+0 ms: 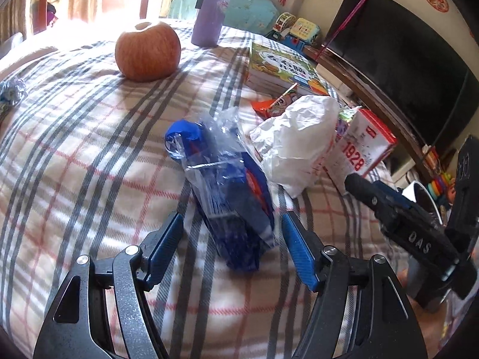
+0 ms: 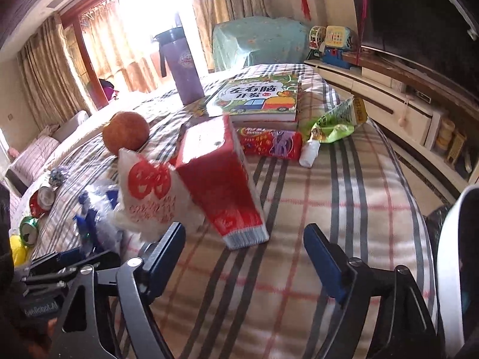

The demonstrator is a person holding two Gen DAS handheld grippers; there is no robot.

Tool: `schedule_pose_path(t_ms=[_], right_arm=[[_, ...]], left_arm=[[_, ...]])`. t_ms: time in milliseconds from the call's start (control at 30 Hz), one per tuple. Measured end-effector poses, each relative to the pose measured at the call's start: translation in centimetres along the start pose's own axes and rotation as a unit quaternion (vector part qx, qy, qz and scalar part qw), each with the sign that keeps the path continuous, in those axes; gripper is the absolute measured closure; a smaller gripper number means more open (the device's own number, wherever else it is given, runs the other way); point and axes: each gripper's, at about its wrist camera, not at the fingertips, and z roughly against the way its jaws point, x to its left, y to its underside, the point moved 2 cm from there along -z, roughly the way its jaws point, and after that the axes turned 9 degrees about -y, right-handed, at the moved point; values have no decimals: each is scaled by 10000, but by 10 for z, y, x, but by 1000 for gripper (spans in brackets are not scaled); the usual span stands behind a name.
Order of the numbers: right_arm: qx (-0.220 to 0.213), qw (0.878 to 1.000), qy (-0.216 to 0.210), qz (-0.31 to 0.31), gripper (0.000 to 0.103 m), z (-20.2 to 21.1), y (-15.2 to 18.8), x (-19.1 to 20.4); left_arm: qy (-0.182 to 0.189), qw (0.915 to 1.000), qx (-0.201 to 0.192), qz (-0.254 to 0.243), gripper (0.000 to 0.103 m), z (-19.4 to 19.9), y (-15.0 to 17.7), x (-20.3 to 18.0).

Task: Collect trash
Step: 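Grasp the blue plastic-wrapped bottle with the left tool while the right tool grasps the red carton, then carry the blue wrapped bottle and red carton over the bin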

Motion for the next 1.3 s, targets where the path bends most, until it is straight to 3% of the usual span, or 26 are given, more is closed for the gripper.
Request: schedule_pose_path(t_ms=[100, 200, 233, 267, 433, 667, 1300], right_arm=[[7, 10000, 19, -51, 34, -8, -5, -4], [61, 9999, -6, -135, 54, -11, -4, -7], [72, 9999, -24, -152, 68, -10, -4, -8], [62, 9998, -42, -157, 69, -9, -3, -8], [-126, 9998, -88, -159, 69, 6, 4, -5], [-242, 9990, -164, -337, 70, 33, 27, -6], [-529, 9945, 184, -888, 70, 108, 66, -36]], left_arm=[[-98, 9998, -109, -97, 36, -2, 1, -3], [-88, 9997, -158, -179, 51, -2, 2, -5], [-60, 9997, -156, -194, 60, -3, 3, -5], [-49, 9996, -161, -208, 61, -3, 3, -5], [28, 9994, -226, -245, 68, 4, 6, -5], [171, 9980, -334, -510, 69, 24, 24, -16], [990, 9817, -452, -1561, 69, 59, 51, -98]])
